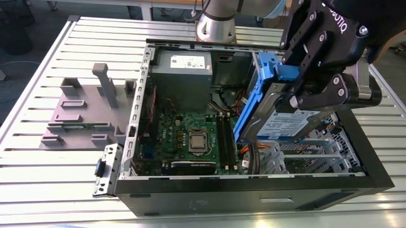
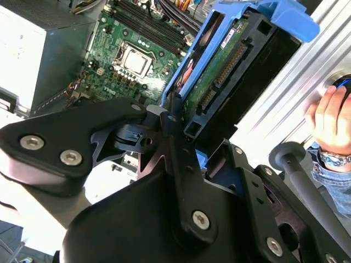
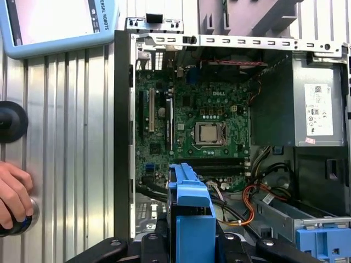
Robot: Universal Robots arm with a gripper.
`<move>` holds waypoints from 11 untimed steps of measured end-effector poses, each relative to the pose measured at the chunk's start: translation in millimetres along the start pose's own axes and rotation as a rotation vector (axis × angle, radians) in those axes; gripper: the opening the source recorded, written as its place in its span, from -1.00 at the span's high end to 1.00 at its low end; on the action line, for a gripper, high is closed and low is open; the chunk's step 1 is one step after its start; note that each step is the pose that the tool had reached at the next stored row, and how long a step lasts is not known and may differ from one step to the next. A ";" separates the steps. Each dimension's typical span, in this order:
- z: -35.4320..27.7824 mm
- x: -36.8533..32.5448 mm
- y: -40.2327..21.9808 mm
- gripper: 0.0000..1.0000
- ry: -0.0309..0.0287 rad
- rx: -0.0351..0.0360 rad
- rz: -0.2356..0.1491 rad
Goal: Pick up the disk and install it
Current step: 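Pick up the disk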
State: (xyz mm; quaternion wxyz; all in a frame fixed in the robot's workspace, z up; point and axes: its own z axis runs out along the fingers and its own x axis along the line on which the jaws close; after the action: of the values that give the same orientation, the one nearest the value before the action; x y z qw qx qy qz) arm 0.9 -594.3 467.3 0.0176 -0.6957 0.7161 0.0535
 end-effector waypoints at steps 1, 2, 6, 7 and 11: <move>0.0 0.7 -0.3 0.26 0.0000 0.0000 0.000; 0.0 1.4 -0.5 0.26 0.0000 0.0000 0.000; 0.0 3.5 -1.5 0.26 -0.0001 0.0000 0.000; 0.0 4.0 -1.7 0.26 -0.0001 0.0000 0.000; 0.0 5.7 -2.6 0.26 -0.0001 0.0000 0.000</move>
State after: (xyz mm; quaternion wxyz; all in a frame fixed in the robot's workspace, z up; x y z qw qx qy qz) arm 3.3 -600.1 466.6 0.0176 -0.6957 0.7161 0.0535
